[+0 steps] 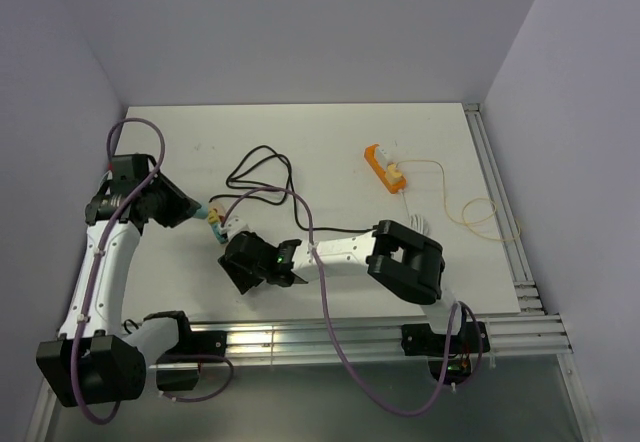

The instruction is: Insert the plug

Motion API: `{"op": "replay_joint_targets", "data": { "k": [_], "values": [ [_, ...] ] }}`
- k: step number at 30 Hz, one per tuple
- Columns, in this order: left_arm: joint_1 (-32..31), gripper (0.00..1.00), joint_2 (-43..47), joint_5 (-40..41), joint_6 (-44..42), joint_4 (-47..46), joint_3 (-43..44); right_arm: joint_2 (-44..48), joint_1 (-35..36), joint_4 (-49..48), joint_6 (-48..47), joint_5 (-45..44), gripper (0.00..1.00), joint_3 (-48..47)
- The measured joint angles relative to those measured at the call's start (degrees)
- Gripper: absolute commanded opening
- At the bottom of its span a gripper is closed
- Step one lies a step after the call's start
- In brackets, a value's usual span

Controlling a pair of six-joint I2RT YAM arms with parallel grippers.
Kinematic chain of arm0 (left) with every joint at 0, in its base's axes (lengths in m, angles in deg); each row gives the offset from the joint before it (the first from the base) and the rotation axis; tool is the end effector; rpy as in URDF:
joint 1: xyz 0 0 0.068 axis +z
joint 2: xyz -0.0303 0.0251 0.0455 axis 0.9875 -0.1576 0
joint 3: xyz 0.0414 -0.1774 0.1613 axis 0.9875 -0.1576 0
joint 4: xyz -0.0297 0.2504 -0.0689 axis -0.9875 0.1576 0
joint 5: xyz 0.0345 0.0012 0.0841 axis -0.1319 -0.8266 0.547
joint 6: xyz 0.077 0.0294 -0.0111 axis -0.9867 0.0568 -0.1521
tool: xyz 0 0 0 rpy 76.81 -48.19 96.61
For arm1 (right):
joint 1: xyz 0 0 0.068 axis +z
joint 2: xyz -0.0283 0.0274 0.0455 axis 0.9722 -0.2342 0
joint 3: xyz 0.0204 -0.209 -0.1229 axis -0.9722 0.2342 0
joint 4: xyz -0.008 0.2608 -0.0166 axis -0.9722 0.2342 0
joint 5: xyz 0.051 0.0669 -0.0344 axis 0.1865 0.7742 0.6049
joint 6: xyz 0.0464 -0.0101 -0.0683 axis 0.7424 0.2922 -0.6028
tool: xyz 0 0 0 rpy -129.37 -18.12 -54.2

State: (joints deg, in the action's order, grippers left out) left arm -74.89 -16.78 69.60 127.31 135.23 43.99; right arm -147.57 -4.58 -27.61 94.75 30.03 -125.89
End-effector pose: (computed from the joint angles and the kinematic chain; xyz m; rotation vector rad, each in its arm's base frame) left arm 0.2435 0.0132 0.2528 -1.0083 2.3028 -0.4993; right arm 0.1524 0.4223 0.1092 -0.9372 2.2569 0.5522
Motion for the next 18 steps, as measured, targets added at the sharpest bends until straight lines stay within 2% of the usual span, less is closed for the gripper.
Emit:
{"op": "replay_joint_targets", "data": {
  "k": [5, 6, 7, 8, 18],
  "values": [
    [-2.71, 0.00, -0.81, 1.18, 0.11, 0.85, 0.26, 0.11, 0.50, -2.16, 1.53, -0.61, 0.35, 1.18],
    [-2.71, 0.00, -0.81, 1.44, 0.11, 1.36, 0.50, 0.15, 0.50, -2.45, 1.62, -0.61, 0.17, 1.33],
    [-2.71, 0.00, -0.72, 1.79, 0.09, 1.75, 0.72, 0.22, 0.50, -2.91, 1.68, -0.68, 0.05, 1.66],
    [-2.69, 0.00, -0.59, 1.95, 0.07, 2.03, 0.90, 0.39, 0.50, -3.45, 1.73, -0.68, 0.00, 2.10],
    [-3.67, 0.00, 4.61, 2.54, 0.09, 4.46, 0.66, 1.64, 0.24, -9.25, 2.14, -0.68, 0.00, 6.25]
  ]
}}
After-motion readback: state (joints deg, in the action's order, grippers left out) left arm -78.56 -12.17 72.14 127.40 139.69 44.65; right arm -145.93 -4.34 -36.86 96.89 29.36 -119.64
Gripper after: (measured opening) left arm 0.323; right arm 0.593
